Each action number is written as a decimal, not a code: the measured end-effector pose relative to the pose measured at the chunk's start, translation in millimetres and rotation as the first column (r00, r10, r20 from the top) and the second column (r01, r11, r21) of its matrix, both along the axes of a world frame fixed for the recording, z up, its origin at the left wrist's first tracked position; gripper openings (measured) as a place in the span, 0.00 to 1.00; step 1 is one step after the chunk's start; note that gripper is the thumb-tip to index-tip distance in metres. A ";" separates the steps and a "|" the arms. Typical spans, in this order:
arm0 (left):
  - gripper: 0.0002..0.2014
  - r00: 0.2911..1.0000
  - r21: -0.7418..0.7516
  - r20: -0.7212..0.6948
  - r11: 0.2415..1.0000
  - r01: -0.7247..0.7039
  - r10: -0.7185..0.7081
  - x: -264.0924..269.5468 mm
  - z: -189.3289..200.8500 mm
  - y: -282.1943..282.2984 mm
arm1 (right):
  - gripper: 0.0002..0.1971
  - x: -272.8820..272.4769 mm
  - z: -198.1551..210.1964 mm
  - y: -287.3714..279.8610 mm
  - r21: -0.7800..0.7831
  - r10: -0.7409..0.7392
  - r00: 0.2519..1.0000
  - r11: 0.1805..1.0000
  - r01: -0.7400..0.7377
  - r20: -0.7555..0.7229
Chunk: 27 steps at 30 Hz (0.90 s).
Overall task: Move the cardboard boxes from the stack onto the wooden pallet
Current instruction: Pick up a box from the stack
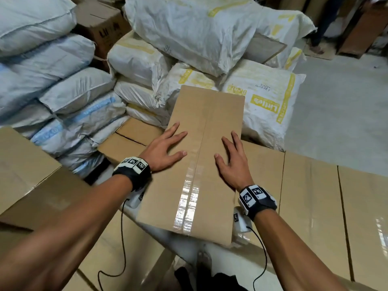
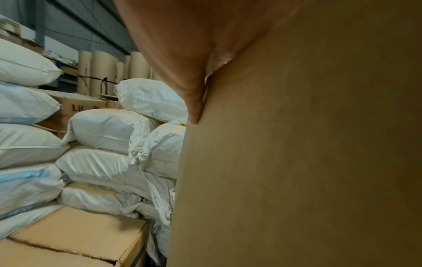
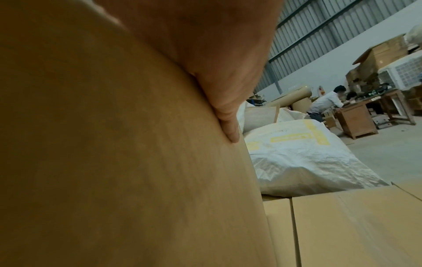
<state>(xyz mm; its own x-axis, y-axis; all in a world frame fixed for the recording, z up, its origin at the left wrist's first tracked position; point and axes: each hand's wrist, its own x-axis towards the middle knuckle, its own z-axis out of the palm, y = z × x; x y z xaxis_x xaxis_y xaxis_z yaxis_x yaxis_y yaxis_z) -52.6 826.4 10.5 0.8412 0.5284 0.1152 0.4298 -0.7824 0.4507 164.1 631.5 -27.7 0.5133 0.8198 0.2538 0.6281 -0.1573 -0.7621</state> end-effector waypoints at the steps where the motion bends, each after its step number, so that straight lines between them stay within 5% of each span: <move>1: 0.36 1.000 0.009 0.013 1.000 -0.011 0.011 -11.3 3.4 -10.7 | 0.30 -8.0 5.2 -7.8 0.007 0.013 1.000 1.000 -0.013 0.009; 16: 0.35 0.939 -0.073 0.087 0.943 -0.326 0.332 -191.3 -6.4 -219.2 | 0.32 -131.8 25.1 -134.2 -0.097 0.349 0.932 0.935 -0.340 0.099; 27: 0.36 0.699 -0.124 0.135 0.712 -0.691 0.702 -290.0 -12.2 -384.4 | 0.32 -211.9 36.0 -174.4 -0.146 0.730 0.680 0.681 -0.718 0.063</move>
<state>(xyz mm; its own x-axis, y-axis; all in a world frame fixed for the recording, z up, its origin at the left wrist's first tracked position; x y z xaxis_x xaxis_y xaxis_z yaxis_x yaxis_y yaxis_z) -342.6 442.0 -1.7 0.2020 0.9660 0.1611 0.7587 -0.2584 0.5980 -47.8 457.1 8.3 -0.2773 0.9469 0.1628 0.6541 0.3102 -0.6899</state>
